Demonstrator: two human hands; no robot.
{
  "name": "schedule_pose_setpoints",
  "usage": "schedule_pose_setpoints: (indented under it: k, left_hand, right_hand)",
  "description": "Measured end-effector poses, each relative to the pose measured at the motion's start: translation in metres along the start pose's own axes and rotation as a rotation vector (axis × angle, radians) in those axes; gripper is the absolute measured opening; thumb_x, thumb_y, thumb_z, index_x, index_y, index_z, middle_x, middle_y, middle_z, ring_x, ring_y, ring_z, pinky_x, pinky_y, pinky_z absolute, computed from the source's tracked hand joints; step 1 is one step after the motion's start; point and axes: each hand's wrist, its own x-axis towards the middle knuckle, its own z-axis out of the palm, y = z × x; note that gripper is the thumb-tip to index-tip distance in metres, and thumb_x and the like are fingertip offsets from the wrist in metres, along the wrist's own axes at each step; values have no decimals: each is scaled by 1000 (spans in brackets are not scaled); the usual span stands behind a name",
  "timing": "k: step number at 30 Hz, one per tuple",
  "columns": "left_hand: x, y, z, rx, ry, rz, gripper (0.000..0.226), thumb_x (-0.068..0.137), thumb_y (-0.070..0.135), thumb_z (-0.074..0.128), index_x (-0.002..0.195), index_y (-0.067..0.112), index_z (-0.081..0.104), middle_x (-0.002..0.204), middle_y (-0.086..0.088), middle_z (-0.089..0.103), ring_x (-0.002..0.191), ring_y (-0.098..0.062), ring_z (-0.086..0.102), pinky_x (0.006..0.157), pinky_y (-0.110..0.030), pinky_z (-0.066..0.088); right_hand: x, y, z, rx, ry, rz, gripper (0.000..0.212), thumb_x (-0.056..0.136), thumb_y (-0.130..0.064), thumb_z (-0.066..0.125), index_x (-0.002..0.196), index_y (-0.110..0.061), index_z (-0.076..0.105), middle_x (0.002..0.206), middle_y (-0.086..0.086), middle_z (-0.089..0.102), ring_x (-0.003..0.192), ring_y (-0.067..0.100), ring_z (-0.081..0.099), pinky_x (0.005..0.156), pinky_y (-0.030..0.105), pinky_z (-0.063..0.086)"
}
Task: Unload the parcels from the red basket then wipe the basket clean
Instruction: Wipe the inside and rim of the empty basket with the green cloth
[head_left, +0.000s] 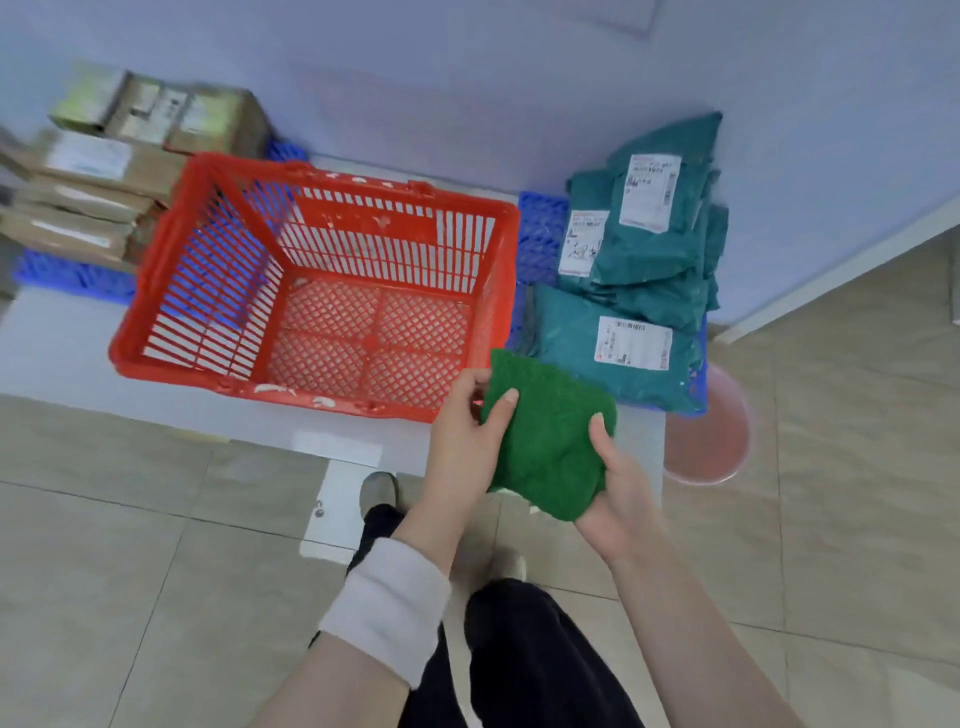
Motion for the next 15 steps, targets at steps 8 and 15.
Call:
schedule_pose_setpoints:
  k: [8,15]
  left_hand:
    - [106,23,-120,32,0,-56,9,91,18,54,99,17,51,81,10,51,81,-9,50,68,-14,40]
    - [211,1,-232,344,72,-8,13,90,12,53,101,6,57,99,-6,61,90,-16,56,77,-17,37]
  right_hand:
    - [76,26,132,-44,-2,-13,41,97,-30,37,129,-8,50,109,11,69,88,23,72,63,36,59]
    - [154,42,203,-138,121,-201,26,97,-21,40,116,-27,58,104,-1,72,89,19,71,74,43,59]
